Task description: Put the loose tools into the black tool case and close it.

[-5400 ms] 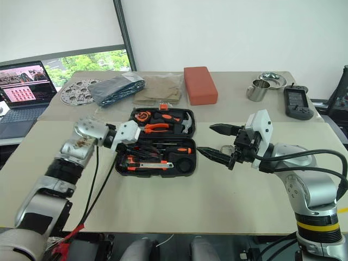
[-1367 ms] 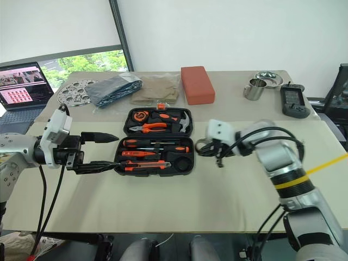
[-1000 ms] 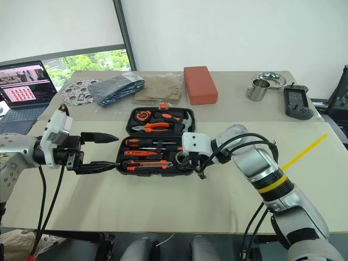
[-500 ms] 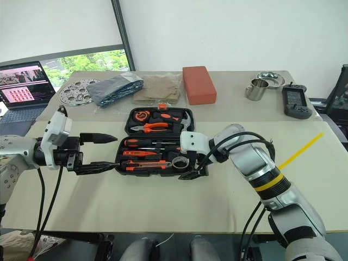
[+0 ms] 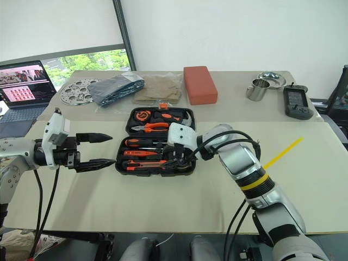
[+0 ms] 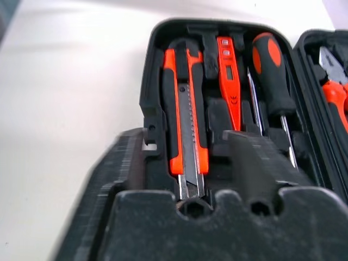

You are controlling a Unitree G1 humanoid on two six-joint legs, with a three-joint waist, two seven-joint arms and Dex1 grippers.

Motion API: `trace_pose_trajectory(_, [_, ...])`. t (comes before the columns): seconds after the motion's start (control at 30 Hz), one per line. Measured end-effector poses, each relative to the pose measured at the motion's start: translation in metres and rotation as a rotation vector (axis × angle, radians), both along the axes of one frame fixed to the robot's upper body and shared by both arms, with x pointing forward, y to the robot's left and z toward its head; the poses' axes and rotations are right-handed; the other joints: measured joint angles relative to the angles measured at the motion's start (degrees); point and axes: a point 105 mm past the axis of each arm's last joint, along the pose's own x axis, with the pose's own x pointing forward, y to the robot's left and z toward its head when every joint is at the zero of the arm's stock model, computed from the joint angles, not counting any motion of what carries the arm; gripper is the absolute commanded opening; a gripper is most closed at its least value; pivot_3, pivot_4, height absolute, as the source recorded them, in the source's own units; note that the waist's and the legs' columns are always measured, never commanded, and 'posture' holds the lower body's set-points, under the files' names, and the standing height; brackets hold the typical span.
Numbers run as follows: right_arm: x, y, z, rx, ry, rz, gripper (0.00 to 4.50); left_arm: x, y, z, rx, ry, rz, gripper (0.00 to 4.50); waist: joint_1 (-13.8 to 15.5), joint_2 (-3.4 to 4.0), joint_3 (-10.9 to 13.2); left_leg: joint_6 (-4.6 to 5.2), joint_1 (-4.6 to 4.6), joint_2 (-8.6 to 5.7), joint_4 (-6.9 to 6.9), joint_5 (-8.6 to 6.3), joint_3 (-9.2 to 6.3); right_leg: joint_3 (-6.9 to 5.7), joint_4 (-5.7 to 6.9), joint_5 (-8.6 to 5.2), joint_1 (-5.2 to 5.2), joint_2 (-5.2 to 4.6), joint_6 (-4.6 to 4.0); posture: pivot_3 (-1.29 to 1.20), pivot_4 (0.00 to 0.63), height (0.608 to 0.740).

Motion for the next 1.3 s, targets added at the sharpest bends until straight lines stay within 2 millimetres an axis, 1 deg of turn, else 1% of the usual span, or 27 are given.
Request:
trace_pose_trajectory(0.13, [-0.002,0.004,-0.007,-0.032,-0.002,0.010,0.01,-0.003,-0.004,0.002,-0.003,-0.003,-0.028,4.50,-0.2,0.00,0.0,0.00,0.02,0.03,-0.01,0.00,-0.01,0.00,0.02,0.00,0.00,0.05,0.00,0.00,0.150,0.740])
trace_pose_trajectory(0.2, [-0.001,0.003,-0.013,-0.066,-0.008,0.009,0.01,-0.007,-0.009,0.005,-0.014,-0.004,-0.058,4.50,-0.2,0.00,0.0,0.00,0.02,0.03,-0.01,0.00,-0.01,0.00,0.02,0.00,0.00,0.05,0.00,0.00,0.150,0.740])
trace_pose_trajectory(0.3, [0.003,-0.004,-0.022,-0.109,0.002,-0.014,0.01,-0.009,-0.011,0.005,-0.018,0.004,-0.074,4.50,-0.2,-0.01,0.0,0.00,0.01,0.01,0.00,0.00,-0.01,0.00,0.01,0.00,0.00,0.04,0.00,0.00,0.150,0.740])
trace_pose_trajectory(0.57, [0.006,-0.012,-0.023,-0.140,-0.019,-0.034,0.01,-0.013,-0.016,0.008,-0.027,-0.002,-0.102,4.50,-0.2,-0.01,0.0,0.00,0.03,0.01,0.00,0.00,-0.01,0.00,0.01,0.00,0.02,0.04,0.00,0.00,0.150,0.740])
trace_pose_trajectory(0.63, [0.006,-0.010,-0.018,-0.103,0.006,-0.048,0.01,-0.013,-0.016,0.008,-0.027,-0.002,-0.102,4.50,-0.2,-0.01,0.0,0.00,0.02,0.02,0.00,0.00,0.00,0.01,0.01,0.00,0.00,0.04,0.00,0.00,0.150,0.740])
trace_pose_trajectory(0.7, [0.004,-0.001,0.000,-0.018,0.023,-0.046,0.01,-0.013,-0.016,0.009,-0.027,-0.003,-0.102,4.50,-0.4,-0.01,0.0,0.00,0.02,0.04,-0.01,0.00,0.00,0.03,0.04,0.00,-0.02,0.08,0.00,0.00,0.150,0.740])
trace_pose_trajectory(0.73, [0.007,0.002,0.014,0.027,0.007,-0.053,0.01,-0.012,-0.016,0.009,-0.027,-0.006,-0.103,4.50,-0.4,-0.01,0.0,0.00,0.02,0.05,-0.01,0.00,-0.02,0.02,0.04,0.00,-0.02,0.09,-0.01,0.00,0.150,0.740])
trace_pose_trajectory(0.8, [0.017,-0.001,0.045,0.096,-0.053,-0.092,0.01,-0.011,-0.015,0.010,-0.029,-0.007,-0.099,4.50,-0.2,-0.01,0.0,0.00,0.04,0.04,-0.01,0.00,-0.04,-0.01,0.04,0.00,0.00,0.07,-0.01,0.00,0.150,0.740])
trace_pose_trajectory(0.83, [0.024,-0.007,0.059,0.125,-0.083,-0.127,0.01,-0.010,-0.013,0.009,-0.030,-0.002,-0.087,4.50,-0.2,-0.01,0.0,0.00,0.06,0.03,-0.02,0.00,-0.03,-0.01,0.02,0.00,0.03,0.05,-0.01,0.00,0.150,0.740])
trace_pose_trajectory(0.87, [0.029,-0.013,0.066,0.146,-0.091,-0.158,0.01,-0.008,-0.011,0.008,-0.031,0.002,-0.076,4.50,0.0,-0.02,0.0,0.00,0.06,0.01,-0.01,0.00,-0.05,-0.05,-0.01,0.00,0.05,0.01,-0.01,0.00,0.150,0.740])
trace_pose_trajectory(0.93, [0.041,-0.025,0.069,0.173,-0.088,-0.232,0.01,-0.005,-0.006,0.005,-0.026,0.006,-0.050,4.50,0.1,-0.03,0.0,0.00,0.04,0.00,-0.01,0.00,-0.03,-0.05,-0.03,0.00,0.05,-0.02,-0.01,0.00,0.150,0.740])
trace_pose_trajectory(0.97, [0.052,-0.034,0.065,0.192,-0.078,-0.297,0.01,0.001,-0.004,0.006,-0.047,-0.007,-0.026,4.50,0.2,-0.04,0.0,0.00,0.03,-0.02,-0.01,0.00,0.01,-0.02,-0.03,0.00,0.03,-0.04,-0.01,0.00,0.150,0.740])
trace_pose_trajectory(1.07, [0.091,-0.060,0.057,0.285,-0.036,-0.535,0.01,0.030,0.002,0.015,-0.148,-0.084,0.079,4.50,0.2,-0.06,0.0,-0.01,0.03,-0.05,0.02,0.01,0.04,-0.01,-0.01,0.06,0.02,-0.02,-0.08,0.00,0.150,0.740])
trace_pose_trajectory(1.1, [0.101,-0.070,0.055,0.294,-0.037,-0.603,0.58,0.041,0.006,0.017,-0.179,-0.107,0.123,4.50,0.1,-0.06,0.0,-0.01,0.03,-0.05,0.02,0.01,0.04,-0.01,0.00,0.06,0.02,-0.02,-0.08,0.00,0.150,0.740])
trace_pose_trajectory(1.13, [0.108,-0.079,0.052,0.302,-0.026,-0.655,0.75,0.051,0.010,0.019,-0.223,-0.111,0.169,4.50,0.1,-0.06,0.0,0.00,0.03,-0.05,0.01,0.01,0.05,0.01,0.00,0.06,0.02,-0.01,-0.08,0.00,0.150,0.740])
trace_pose_trajectory(1.17, [0.113,-0.084,0.049,0.311,-0.010,-0.689,1.12,0.060,0.014,0.019,-0.261,-0.112,0.207,4.50,0.0,-0.06,0.0,0.00,0.01,-0.04,0.00,0.01,0.04,0.00,-0.02,0.06,-0.01,0.02,-0.08,0.00,0.150,0.740])
trace_pose_trajectory(1.2, [0.117,-0.088,0.045,0.319,0.013,-0.722,1.50,0.070,0.018,0.020,-0.299,-0.110,0.254,4.50,-0.1,-0.06,0.0,0.00,0.01,-0.03,-0.01,0.01,0.03,-0.01,0.01,0.06,0.00,0.03,-0.08,0.00,0.150,0.740])
trace_pose_trajectory(1.23, [0.122,-0.091,0.038,0.340,0.050,-0.770,1.89,0.085,0.025,0.020,-0.339,-0.093,0.326,4.50,-0.3,-0.07,0.0,0.00,-0.02,-0.04,-0.04,0.01,0.04,0.02,-0.01,0.06,-0.06,0.08,-0.08,0.00,0.150,0.740])
trace_pose_trajectory(1.27, [0.124,-0.090,0.034,0.346,0.072,-0.790,2.23,0.093,0.029,0.019,-0.352,-0.081,0.362,4.50,-0.5,-0.07,0.0,0.00,-0.03,-0.04,-0.08,0.01,0.06,0.04,-0.02,0.07,-0.08,0.10,-0.09,0.00,0.150,0.740])
trace_pose_trajectory(1.3, [0.129,-0.090,0.025,0.365,0.120,-0.831,2.50,0.107,0.034,0.016,-0.379,-0.046,0.425,4.50,-0.7,-0.06,0.0,0.00,-0.02,-0.04,-0.10,0.01,0.04,0.04,0.01,0.07,-0.08,0.11,-0.09,0.00,0.150,0.740])
